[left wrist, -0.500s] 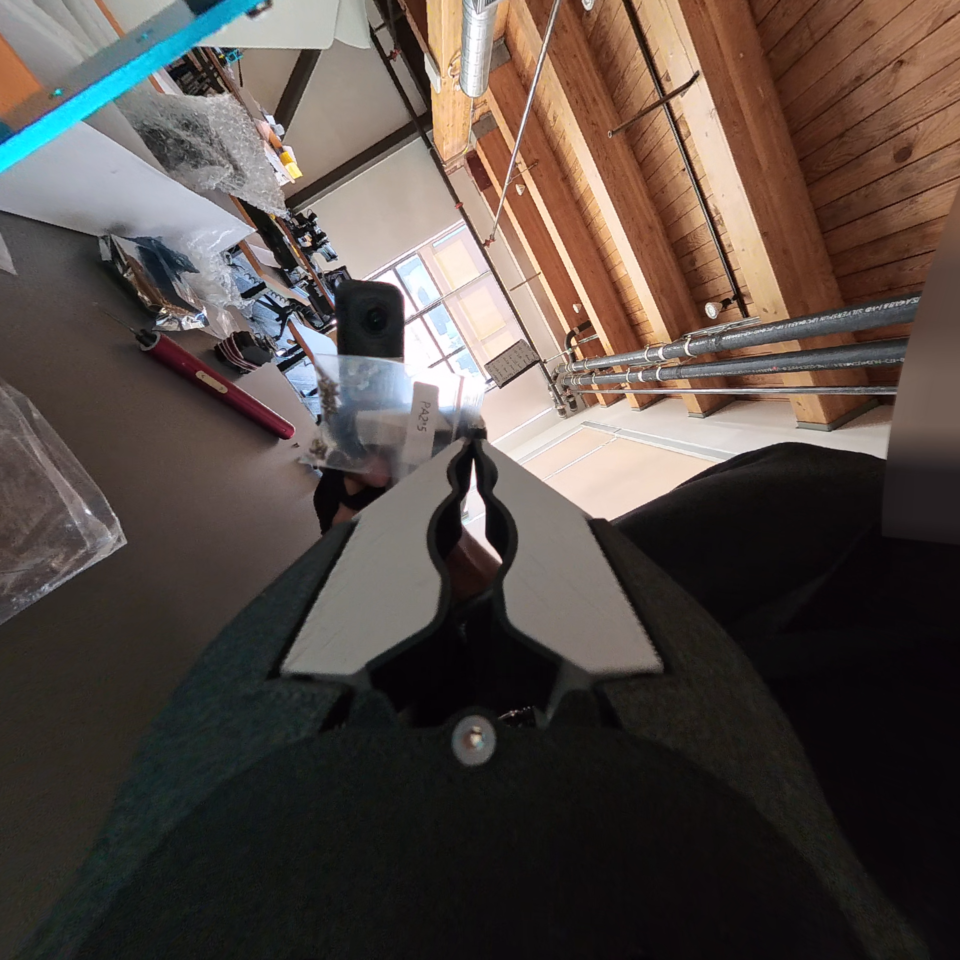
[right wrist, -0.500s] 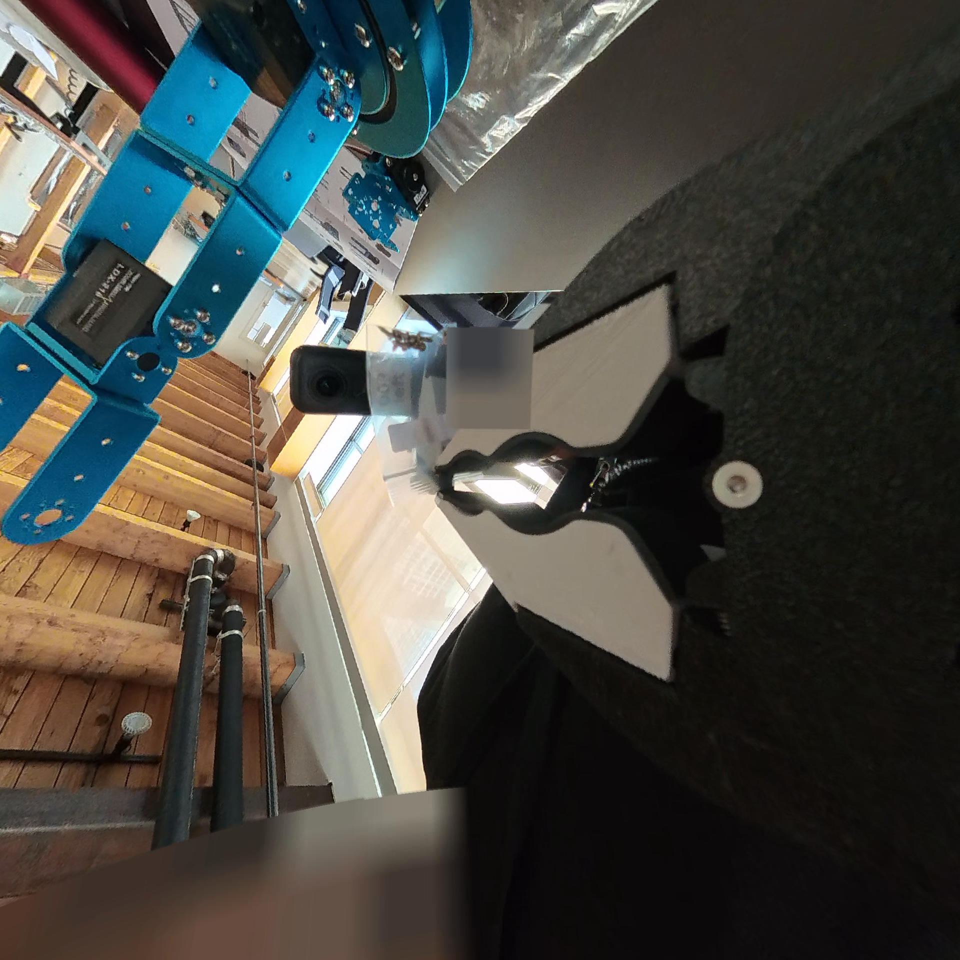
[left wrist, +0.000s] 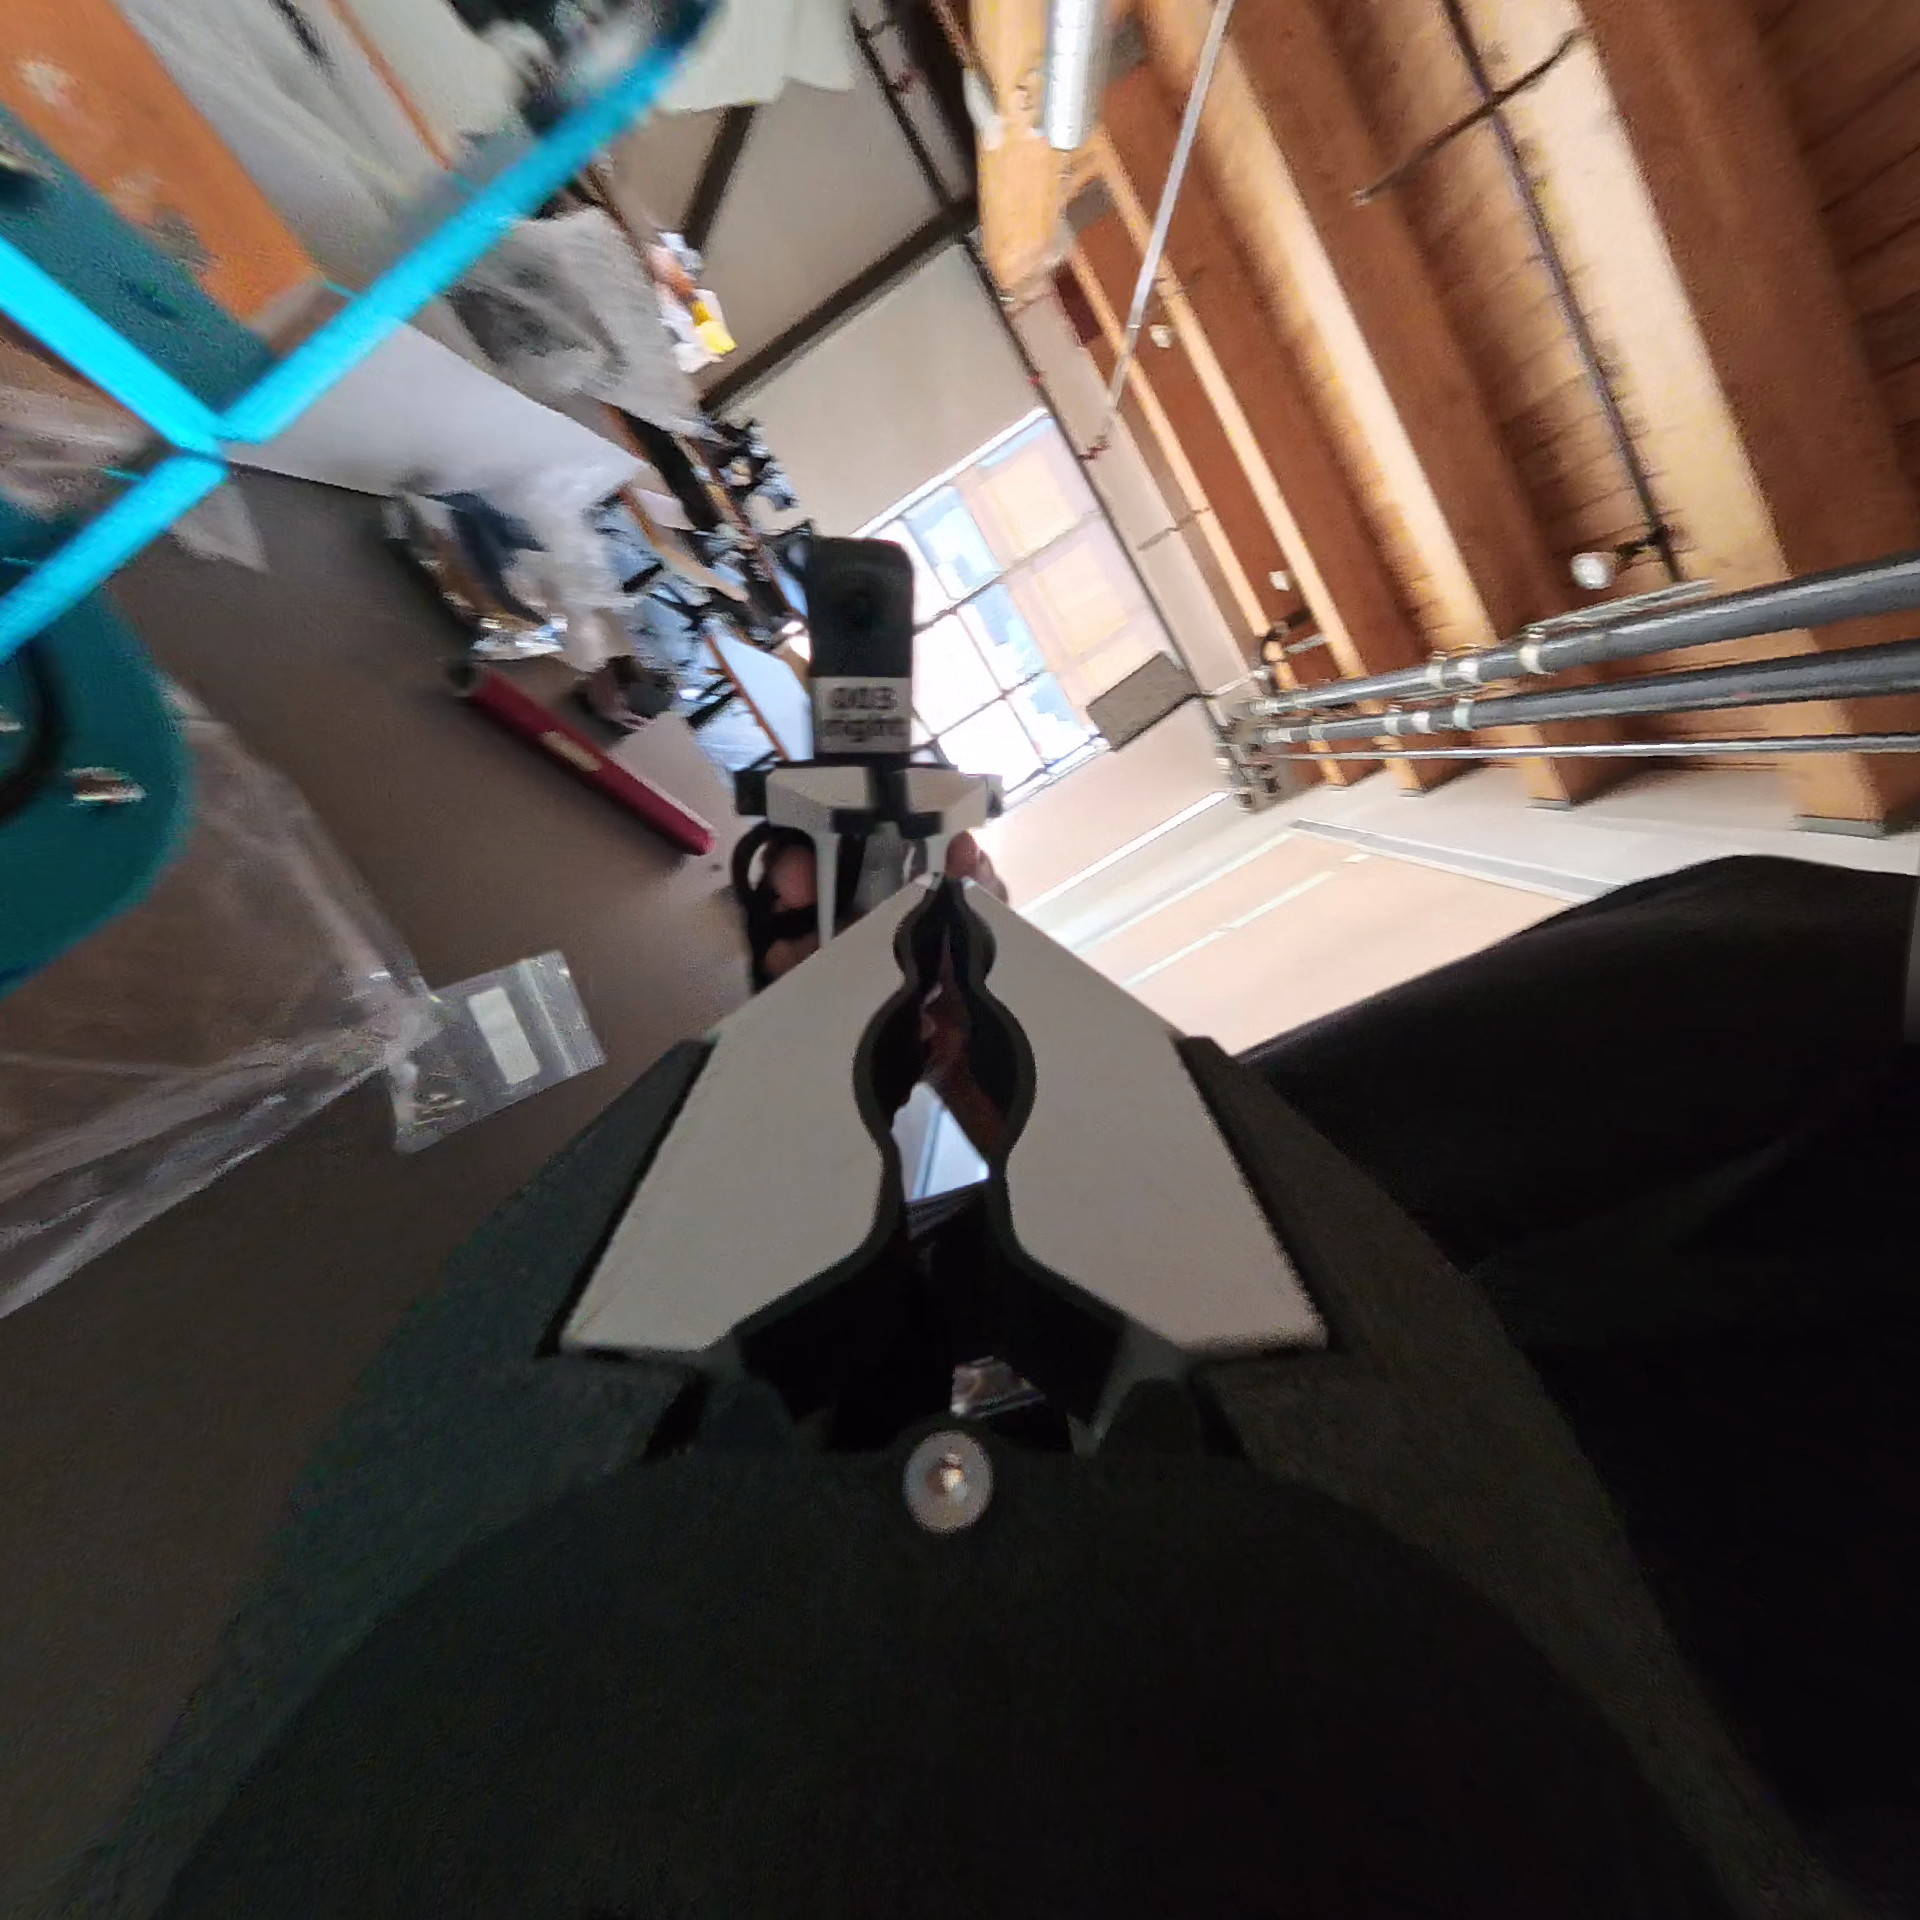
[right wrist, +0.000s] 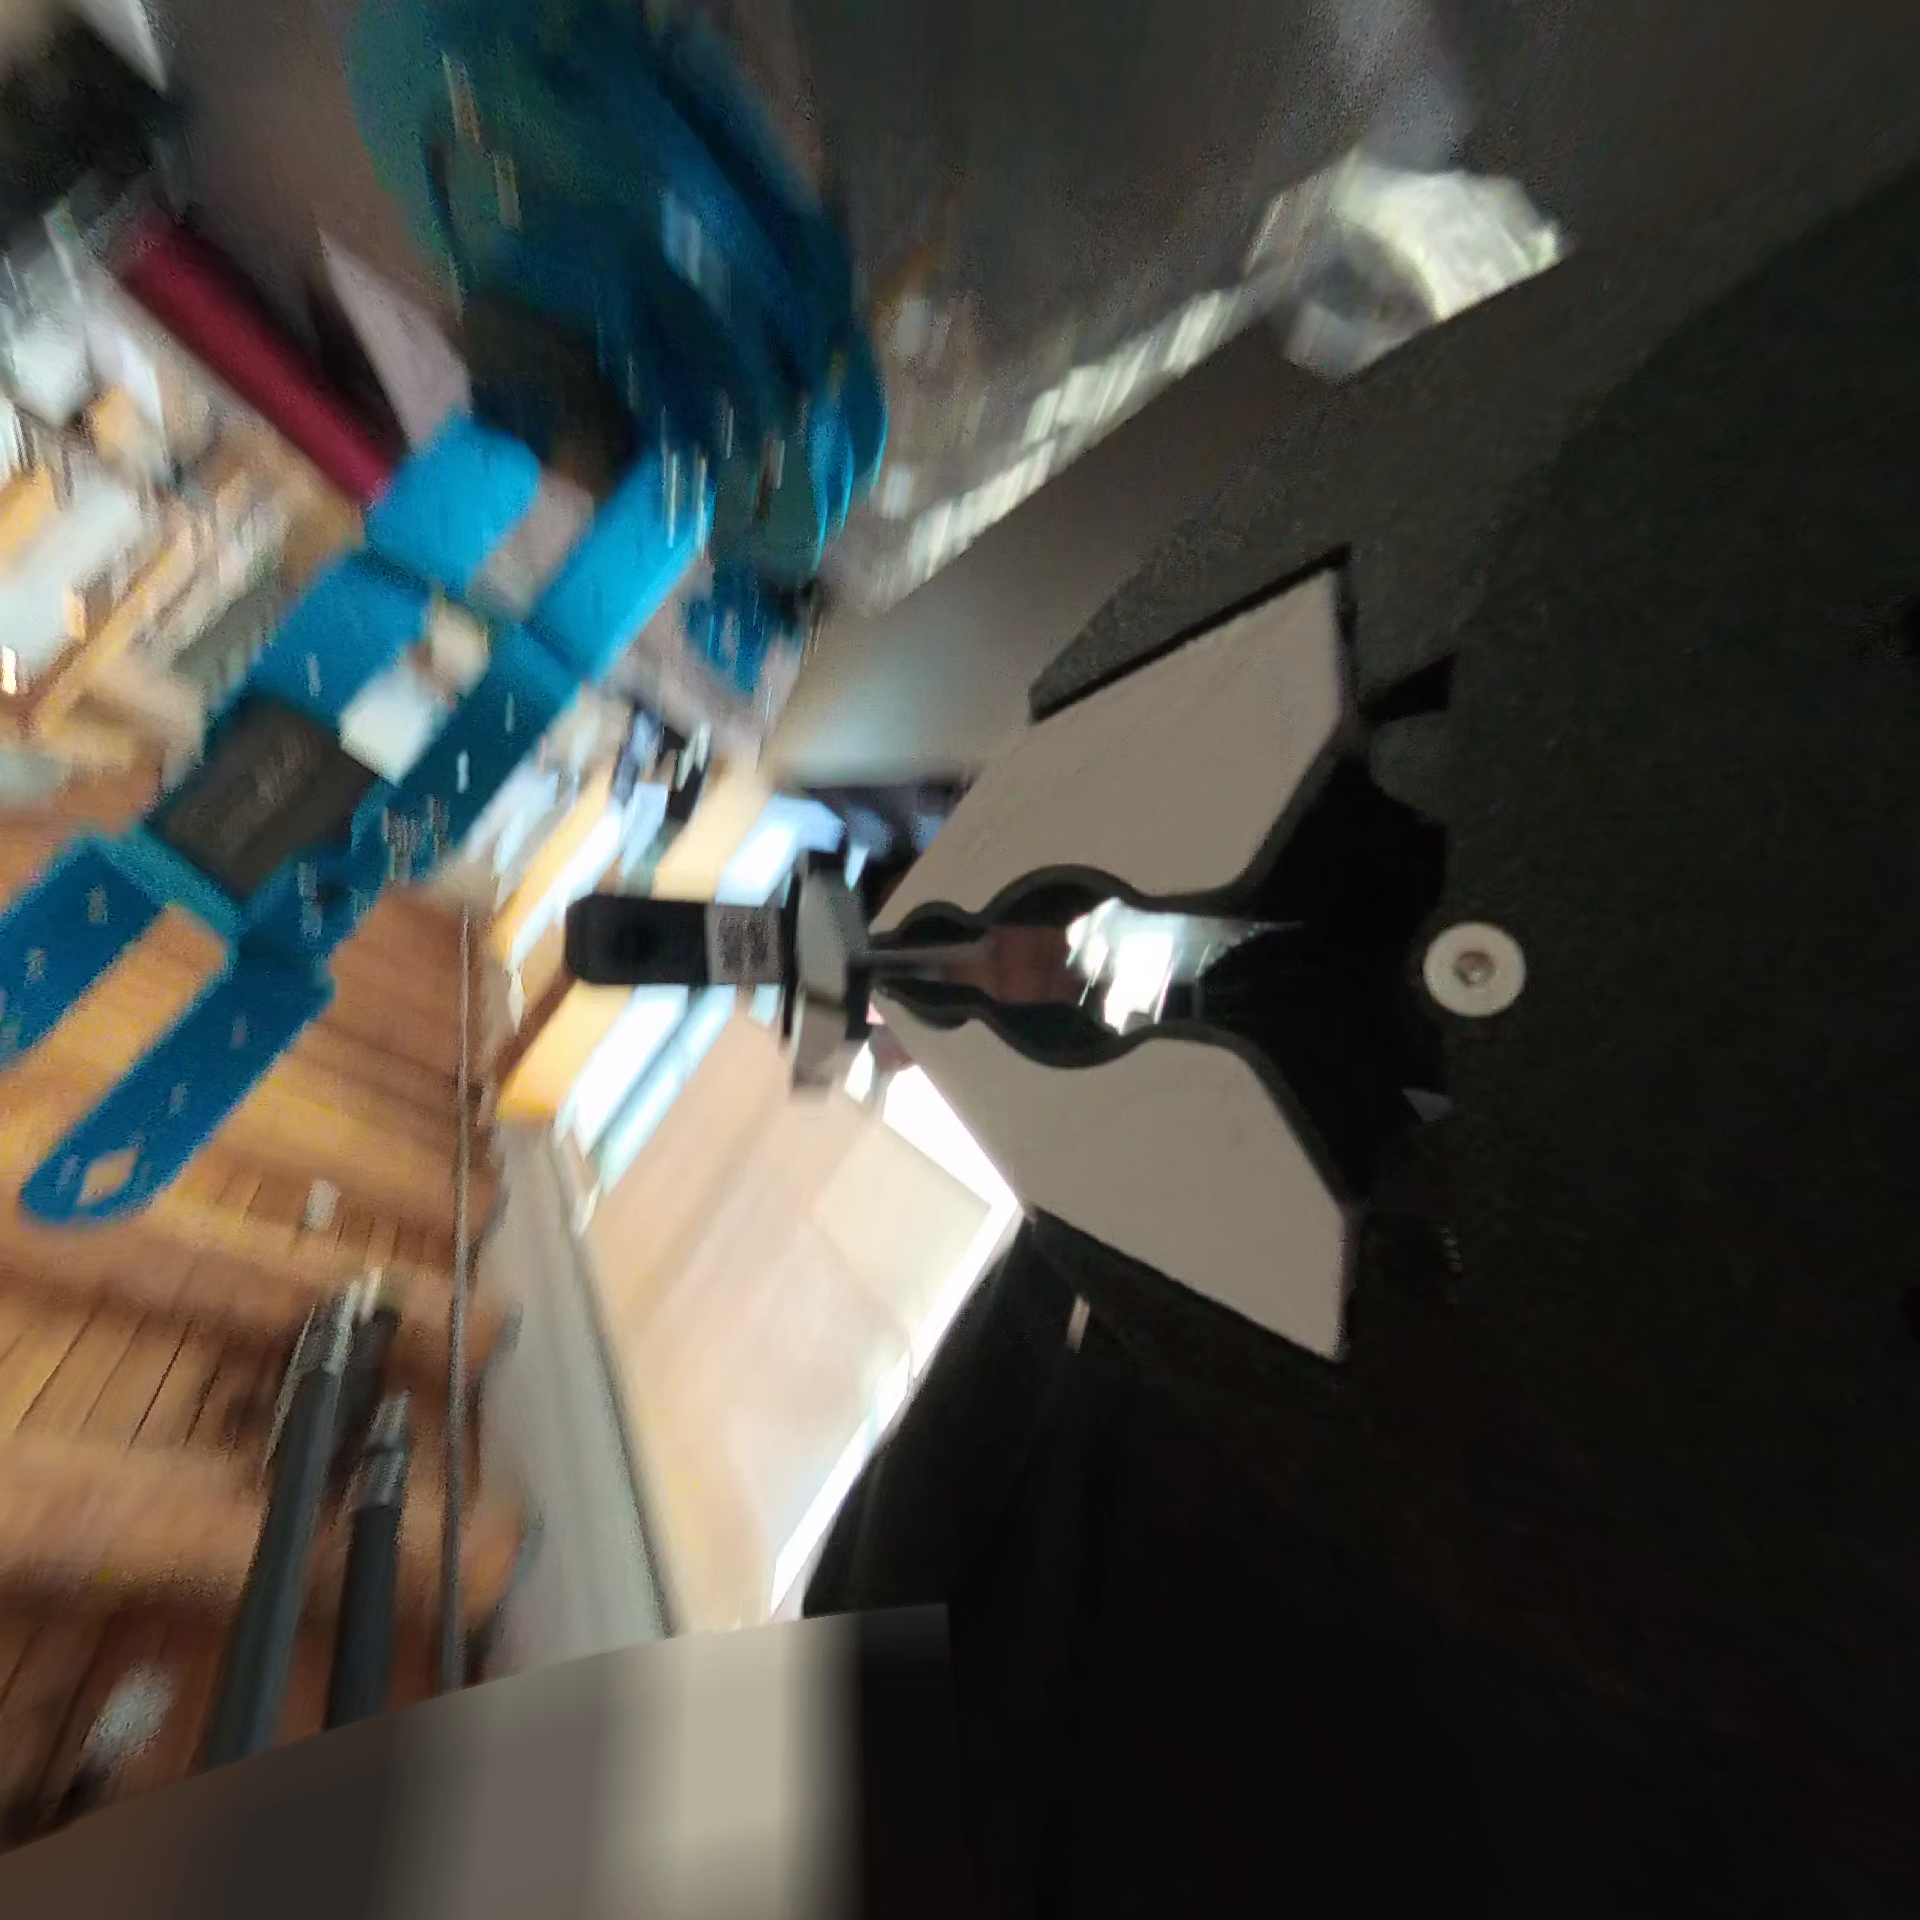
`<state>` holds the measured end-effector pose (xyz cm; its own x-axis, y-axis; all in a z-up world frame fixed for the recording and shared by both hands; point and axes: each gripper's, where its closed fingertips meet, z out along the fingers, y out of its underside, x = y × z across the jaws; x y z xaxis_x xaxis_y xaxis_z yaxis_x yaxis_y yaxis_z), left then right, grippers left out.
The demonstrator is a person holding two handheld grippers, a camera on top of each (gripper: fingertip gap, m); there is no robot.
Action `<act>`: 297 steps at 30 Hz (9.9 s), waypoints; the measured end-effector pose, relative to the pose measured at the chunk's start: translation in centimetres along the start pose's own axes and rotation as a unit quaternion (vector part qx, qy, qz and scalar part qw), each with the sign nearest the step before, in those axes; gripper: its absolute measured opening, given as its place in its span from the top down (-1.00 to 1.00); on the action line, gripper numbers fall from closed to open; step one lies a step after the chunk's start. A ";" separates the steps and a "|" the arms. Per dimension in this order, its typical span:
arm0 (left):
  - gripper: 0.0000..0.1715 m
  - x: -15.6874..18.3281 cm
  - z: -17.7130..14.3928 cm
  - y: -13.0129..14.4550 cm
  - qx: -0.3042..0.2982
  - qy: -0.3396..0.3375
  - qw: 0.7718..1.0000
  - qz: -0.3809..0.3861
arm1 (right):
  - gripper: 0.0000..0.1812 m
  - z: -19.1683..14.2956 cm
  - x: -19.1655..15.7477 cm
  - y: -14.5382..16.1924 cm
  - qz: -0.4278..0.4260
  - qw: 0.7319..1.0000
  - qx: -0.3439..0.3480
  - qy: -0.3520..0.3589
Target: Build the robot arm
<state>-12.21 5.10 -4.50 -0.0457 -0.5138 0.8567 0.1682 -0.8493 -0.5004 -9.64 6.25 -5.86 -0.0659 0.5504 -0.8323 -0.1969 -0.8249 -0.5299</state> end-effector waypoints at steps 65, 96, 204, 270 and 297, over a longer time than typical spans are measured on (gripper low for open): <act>1.00 -14.2 4.0 11.4 -0.315 -0.257 0.908 0.101 | 0.72 -9.2 9.2 9.9 -0.006 0.943 -0.185 0.276; 1.00 -14.2 3.9 11.4 -0.319 -0.257 0.907 0.102 | 0.72 -8.6 9.1 9.5 0.014 0.952 -0.166 0.258; 0.79 -10.4 4.2 6.1 -0.271 -0.303 0.697 0.590 | 0.91 -3.5 4.3 5.5 -0.058 0.939 -0.204 0.271; 0.96 -11.7 3.7 6.0 -0.277 -0.324 0.747 0.510 | 1.00 -3.4 4.9 5.1 -0.110 0.937 -0.184 0.277; 0.78 -2.2 5.1 3.6 -0.085 -0.061 0.979 0.173 | 1.00 -2.3 0.7 1.6 0.034 0.996 -0.011 0.088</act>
<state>-6.43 3.81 -7.59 0.1057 -0.7648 0.6355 -0.0135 -0.6401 -0.7682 -7.71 5.05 -7.63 0.0940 0.4641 -0.8808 -0.1769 -0.8628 -0.4735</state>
